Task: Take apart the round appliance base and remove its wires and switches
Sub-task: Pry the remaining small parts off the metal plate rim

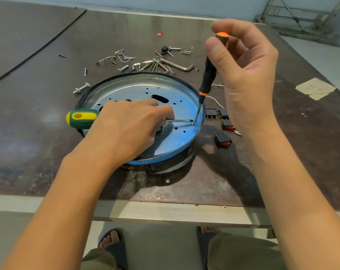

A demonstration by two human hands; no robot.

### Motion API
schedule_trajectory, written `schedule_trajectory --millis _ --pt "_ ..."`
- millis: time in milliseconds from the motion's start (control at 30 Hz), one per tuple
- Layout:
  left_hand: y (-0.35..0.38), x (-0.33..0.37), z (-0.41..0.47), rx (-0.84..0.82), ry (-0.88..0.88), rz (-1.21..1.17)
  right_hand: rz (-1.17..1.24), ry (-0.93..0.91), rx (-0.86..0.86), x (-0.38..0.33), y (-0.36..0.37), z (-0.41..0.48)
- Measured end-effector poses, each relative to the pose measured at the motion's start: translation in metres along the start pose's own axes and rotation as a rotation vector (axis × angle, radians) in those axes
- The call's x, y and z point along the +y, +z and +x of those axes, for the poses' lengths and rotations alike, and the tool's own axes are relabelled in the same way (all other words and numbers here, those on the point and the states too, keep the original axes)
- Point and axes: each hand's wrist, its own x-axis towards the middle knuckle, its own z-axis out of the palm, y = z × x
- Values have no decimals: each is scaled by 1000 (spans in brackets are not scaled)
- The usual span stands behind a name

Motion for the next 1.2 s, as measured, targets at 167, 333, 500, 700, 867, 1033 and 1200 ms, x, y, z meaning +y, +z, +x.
schedule_trajectory --millis 167,333,500,700,867,1033,1200 --pt "-1 1 0 8 -4 -6 47 34 6 1 -2 1" --pt "0 0 0 -7 -5 0 32 27 -70 0 -2 -1" --pt "1 0 1 -24 1 11 177 -62 -20 -13 -5 4" --pt "-1 1 1 -35 -12 24 -502 -24 -268 -15 -21 6" --pt "-1 1 3 -51 -18 42 -969 300 -720 -3 -22 3" --pt "-1 2 3 -52 -26 33 -1016 432 -715 2 -9 -1" --pt "-1 2 3 -41 -25 40 -1040 487 -673 0 -1 -1"
